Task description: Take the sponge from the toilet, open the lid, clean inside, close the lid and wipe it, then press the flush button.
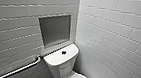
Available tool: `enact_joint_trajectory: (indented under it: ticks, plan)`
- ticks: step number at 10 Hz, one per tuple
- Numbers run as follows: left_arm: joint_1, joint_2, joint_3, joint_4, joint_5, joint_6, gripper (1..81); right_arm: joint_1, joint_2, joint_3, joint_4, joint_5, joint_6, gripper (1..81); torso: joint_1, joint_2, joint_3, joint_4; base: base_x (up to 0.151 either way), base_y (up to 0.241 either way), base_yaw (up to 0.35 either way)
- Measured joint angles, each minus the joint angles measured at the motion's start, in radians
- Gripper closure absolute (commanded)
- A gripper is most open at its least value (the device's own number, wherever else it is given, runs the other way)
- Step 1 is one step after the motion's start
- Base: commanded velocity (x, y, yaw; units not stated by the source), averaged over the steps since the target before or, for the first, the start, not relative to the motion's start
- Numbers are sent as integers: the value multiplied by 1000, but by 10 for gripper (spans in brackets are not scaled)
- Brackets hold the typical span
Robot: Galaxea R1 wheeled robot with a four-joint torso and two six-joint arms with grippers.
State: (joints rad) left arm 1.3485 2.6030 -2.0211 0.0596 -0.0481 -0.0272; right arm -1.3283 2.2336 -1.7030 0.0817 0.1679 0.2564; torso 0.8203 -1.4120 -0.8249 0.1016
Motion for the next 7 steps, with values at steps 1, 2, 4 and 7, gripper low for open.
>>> enact_joint_trajectory:
  ticks: [1,2,4,7]
  plan:
    - [-19,-24,25,-4,11,0,10,-25,-18,36,134,23,-168,811,0,0,0,0,0,0,0]
    - [-41,-53,40,-5,17,0,10,-71,-30,62,172,26,-228,811,0,0,0,0,0,0,0]
    - [-71,-94,89,-9,18,0,10,-153,-44,72,173,18,-243,811,0,0,0,0,0,0,0]
    - [-78,-124,162,-12,25,-28,10,-203,-63,91,171,30,-249,811,3,-7,0,0,0,0,0]
